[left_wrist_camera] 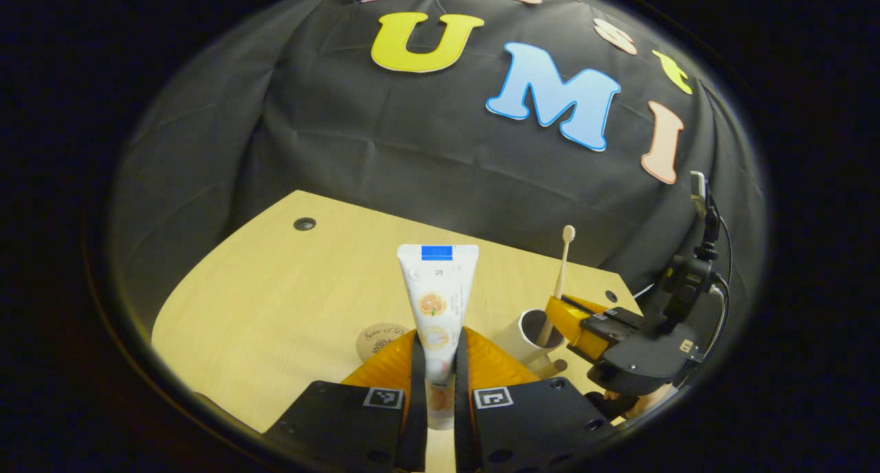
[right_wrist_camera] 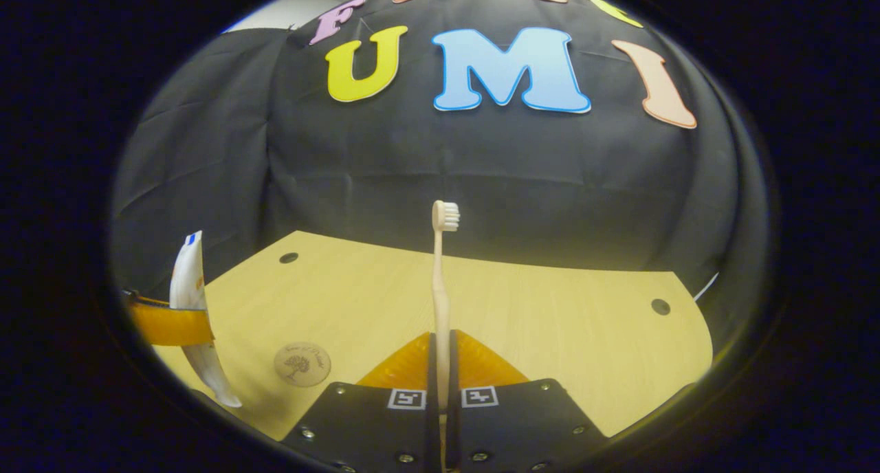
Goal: Put the toothbrush and toothpaste on the desktop into the cup, then pick up the cup and place it on the coaster on the desktop.
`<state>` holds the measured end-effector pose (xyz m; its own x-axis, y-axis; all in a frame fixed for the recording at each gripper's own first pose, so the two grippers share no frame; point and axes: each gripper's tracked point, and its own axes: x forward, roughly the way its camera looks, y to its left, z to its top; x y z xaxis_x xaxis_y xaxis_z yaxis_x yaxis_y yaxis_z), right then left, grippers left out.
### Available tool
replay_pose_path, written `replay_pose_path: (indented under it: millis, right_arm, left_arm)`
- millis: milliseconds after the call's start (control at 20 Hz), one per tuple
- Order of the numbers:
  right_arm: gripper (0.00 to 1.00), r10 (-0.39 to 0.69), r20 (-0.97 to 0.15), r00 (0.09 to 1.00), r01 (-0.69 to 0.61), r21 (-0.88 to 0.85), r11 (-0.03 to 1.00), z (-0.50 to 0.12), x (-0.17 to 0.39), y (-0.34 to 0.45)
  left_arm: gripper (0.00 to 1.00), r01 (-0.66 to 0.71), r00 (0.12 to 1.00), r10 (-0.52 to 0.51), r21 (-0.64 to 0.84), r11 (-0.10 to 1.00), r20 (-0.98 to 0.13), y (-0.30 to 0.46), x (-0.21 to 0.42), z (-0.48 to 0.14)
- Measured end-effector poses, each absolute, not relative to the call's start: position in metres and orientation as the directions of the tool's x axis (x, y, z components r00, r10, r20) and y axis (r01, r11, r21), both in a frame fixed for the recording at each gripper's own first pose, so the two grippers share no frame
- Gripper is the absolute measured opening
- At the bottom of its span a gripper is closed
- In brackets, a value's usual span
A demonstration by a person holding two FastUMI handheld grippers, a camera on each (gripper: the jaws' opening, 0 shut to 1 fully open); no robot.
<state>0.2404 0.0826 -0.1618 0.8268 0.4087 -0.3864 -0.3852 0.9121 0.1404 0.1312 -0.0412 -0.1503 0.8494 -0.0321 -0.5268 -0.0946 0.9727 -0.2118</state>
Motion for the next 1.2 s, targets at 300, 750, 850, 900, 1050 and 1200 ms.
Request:
replay_pose_path:
  millis: [300,750,850,900,1050,1200]
  right_arm:
    - [0.23,0.395,-0.396,0.829,-0.364,0.153,0.919,-0.162,0.236,0.065]
    - [0.90,0.308,-0.355,0.883,-0.273,0.145,0.951,-0.141,0.218,0.007]
    - [0.91,0.273,-0.346,0.897,-0.243,0.128,0.961,-0.136,0.209,-0.013]
    - [0.91,0.261,-0.342,0.903,-0.230,0.129,0.965,-0.134,0.203,-0.023]
    - [0.91,0.242,-0.348,0.906,-0.201,0.150,0.968,-0.129,0.186,-0.043]
    - [0.90,0.222,-0.370,0.902,-0.168,0.172,0.971,-0.134,0.169,-0.064]
  left_arm:
    - [0.23,-0.089,0.860,-0.054,-0.254,0.963,-0.507,-0.050,0.140,-0.147]
    - [0.23,-0.020,0.891,-0.133,-0.330,0.944,-0.435,-0.083,0.160,-0.139]
    - [0.23,0.016,0.902,-0.172,-0.365,0.931,-0.397,-0.098,0.168,-0.133]
    - [0.23,0.037,0.907,-0.195,-0.389,0.920,-0.373,-0.105,0.175,-0.130]
    - [0.23,0.100,0.925,-0.253,-0.460,0.882,-0.283,-0.132,0.191,-0.121]
    - [0.21,0.153,0.934,-0.281,-0.465,0.872,-0.220,-0.152,0.203,-0.127]
